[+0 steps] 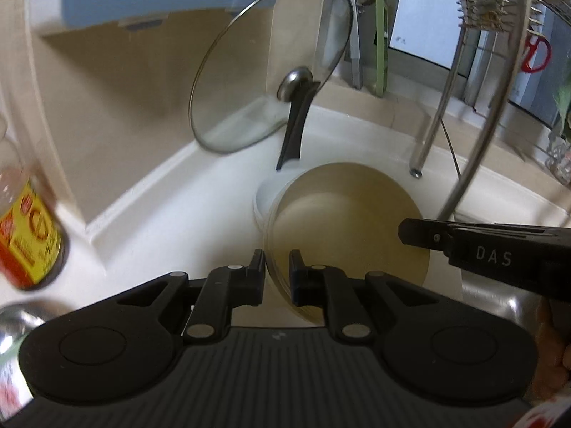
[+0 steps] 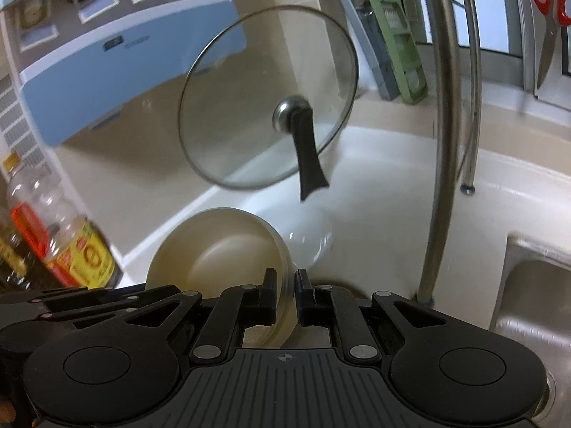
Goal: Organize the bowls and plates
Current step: 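Lift the cream bowls with both grippers toward the white floral bowl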
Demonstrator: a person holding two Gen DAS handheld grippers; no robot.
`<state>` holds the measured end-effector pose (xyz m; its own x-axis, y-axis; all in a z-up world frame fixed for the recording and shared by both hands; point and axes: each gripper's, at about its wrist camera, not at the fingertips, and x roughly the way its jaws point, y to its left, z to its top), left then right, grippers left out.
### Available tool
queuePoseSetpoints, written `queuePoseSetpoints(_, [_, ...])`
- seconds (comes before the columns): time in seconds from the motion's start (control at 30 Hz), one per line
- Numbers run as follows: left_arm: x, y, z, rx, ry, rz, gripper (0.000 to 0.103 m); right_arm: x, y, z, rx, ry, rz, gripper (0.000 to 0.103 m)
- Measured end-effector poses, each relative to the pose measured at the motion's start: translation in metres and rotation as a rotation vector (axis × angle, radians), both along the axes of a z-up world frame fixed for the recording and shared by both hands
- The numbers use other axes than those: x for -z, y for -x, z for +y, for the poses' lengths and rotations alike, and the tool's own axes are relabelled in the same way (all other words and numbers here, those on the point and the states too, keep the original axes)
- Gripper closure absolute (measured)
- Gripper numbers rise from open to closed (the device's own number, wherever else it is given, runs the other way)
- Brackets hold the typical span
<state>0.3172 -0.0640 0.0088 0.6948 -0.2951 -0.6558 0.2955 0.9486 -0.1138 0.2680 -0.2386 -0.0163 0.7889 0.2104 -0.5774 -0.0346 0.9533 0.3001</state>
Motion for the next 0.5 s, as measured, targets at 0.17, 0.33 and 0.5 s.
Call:
queuePoseSetpoints(0.17, [-0.003, -0.032, -0.003, 0.008, 0.016, -0.006, 0.091, -0.004, -0.027, 0.000, 0.040, -0.004, -0.009, 0.092])
queuePoseSetpoints(0.33, [0.001, -0.061, -0.010, 0.023, 0.019, 0.005, 0.091, -0.003, -0.052, -0.004, 0.075, -0.008, -0.005, 0.092])
queuePoseSetpoints(0.5, [0.010, -0.086, -0.015, 0.035, 0.032, 0.042, 0.091, 0.005, -0.075, -0.007, 0.099, -0.009, 0.026, 0.092])
